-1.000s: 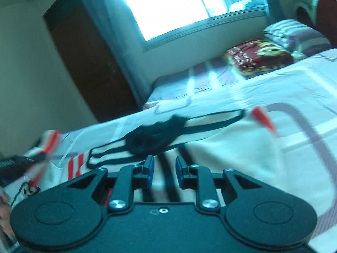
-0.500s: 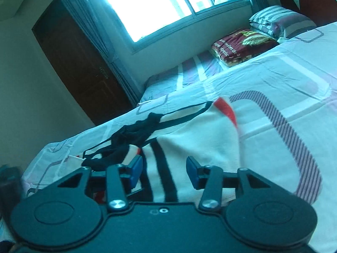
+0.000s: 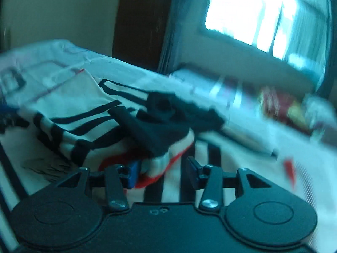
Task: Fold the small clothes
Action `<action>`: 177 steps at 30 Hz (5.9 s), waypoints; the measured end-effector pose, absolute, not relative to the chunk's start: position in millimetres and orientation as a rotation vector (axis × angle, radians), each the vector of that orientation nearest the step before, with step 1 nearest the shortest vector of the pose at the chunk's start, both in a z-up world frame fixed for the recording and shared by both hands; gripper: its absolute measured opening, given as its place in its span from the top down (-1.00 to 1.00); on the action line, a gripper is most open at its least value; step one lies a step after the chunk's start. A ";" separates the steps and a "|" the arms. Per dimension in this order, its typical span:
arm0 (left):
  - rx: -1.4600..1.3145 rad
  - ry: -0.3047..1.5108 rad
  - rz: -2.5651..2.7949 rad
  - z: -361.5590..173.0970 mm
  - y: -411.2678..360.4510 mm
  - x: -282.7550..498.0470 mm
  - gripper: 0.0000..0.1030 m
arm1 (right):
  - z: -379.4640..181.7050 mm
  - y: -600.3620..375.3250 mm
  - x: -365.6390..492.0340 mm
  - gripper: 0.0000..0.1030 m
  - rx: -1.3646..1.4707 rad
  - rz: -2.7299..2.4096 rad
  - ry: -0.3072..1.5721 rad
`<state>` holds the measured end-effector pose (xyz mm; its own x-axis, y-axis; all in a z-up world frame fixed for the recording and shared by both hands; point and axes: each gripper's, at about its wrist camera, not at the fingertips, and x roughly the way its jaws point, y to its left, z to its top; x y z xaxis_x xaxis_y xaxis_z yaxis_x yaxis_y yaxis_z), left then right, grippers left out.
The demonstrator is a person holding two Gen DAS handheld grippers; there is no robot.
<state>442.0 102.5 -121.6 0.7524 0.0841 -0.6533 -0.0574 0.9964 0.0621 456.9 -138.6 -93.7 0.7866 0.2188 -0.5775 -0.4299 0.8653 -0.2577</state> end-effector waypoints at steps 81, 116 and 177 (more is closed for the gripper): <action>0.044 0.711 -0.027 -117.7 96.8 603.1 0.04 | -96.6 -236.0 509.5 0.66 0.096 0.281 0.625; 0.016 0.607 0.063 -99.8 107.9 404.4 -0.67 | -62.5 -287.9 393.1 0.45 0.159 0.221 0.649; -0.654 0.567 -0.278 -78.2 172.7 267.2 0.90 | -24.1 -340.0 211.5 0.90 0.619 0.289 0.600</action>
